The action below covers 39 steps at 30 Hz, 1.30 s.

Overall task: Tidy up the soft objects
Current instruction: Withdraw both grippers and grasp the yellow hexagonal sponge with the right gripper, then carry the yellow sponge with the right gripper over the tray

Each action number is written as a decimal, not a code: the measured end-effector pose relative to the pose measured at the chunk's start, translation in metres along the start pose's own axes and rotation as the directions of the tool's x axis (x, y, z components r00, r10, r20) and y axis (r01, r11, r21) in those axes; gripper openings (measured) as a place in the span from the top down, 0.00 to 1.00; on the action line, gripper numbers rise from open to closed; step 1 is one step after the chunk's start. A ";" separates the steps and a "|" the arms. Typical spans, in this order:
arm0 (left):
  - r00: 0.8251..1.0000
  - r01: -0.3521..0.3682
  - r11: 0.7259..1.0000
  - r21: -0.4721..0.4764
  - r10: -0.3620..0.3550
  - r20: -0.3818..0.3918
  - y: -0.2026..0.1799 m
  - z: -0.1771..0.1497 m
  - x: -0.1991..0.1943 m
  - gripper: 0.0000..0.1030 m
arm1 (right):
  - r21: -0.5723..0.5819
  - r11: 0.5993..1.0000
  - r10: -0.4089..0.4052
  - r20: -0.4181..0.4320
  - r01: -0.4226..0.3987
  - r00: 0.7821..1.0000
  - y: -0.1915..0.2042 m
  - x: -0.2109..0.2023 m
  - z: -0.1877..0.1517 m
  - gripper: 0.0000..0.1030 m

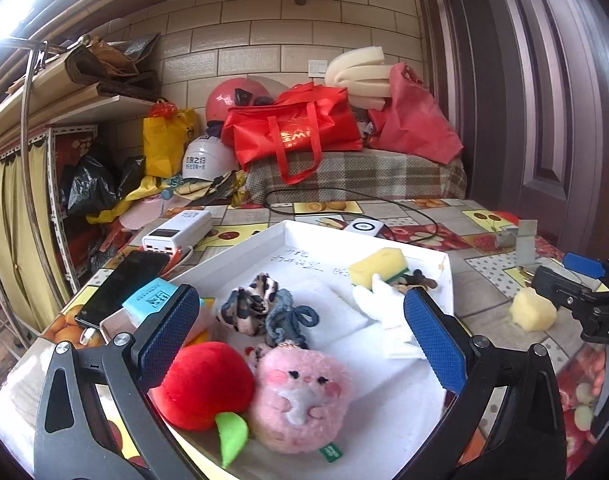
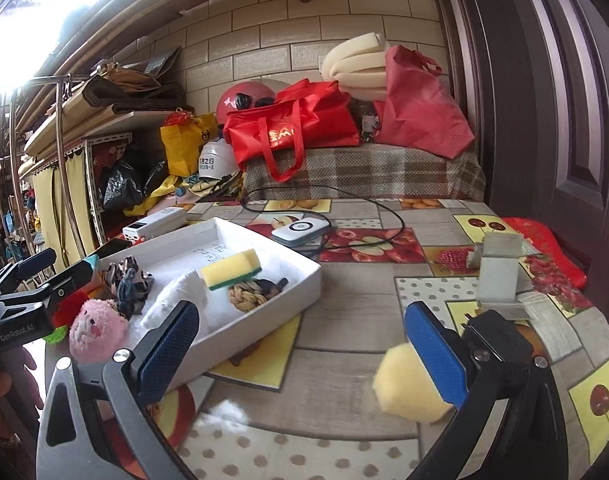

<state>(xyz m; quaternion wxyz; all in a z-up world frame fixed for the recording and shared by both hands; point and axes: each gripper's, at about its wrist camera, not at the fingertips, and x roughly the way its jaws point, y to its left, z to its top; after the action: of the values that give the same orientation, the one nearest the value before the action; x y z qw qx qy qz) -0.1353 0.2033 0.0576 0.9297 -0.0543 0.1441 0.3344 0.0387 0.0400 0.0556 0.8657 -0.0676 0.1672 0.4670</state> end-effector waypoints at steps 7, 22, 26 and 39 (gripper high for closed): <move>0.984 0.180 0.980 0.083 -0.179 -0.029 -0.057 -0.005 -0.018 0.00 | 0.056 0.997 -0.042 -0.130 0.050 0.991 -0.059 -0.009 -0.013 0.00; 0.947 0.316 0.946 0.078 -0.309 -0.085 -0.090 -0.006 -0.023 0.00 | -0.009 1.000 0.014 -0.311 -0.017 0.950 -0.052 0.025 -0.021 0.00; 0.951 0.300 0.953 0.040 -0.295 -0.090 -0.084 -0.005 -0.019 0.00 | 0.028 0.999 -0.010 -0.399 0.024 0.917 -0.057 0.054 -0.023 0.01; 0.966 0.239 0.969 0.058 -0.231 -0.119 -0.088 -0.007 -0.013 0.00 | -0.043 0.999 -0.046 -0.424 0.030 0.904 -0.044 0.067 -0.021 0.38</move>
<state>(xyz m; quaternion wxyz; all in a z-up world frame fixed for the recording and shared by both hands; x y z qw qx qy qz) -0.0905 0.1258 0.0555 0.9548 -0.0561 0.2000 0.2127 0.1043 0.0625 0.0108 0.8161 -0.1861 0.3420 0.4270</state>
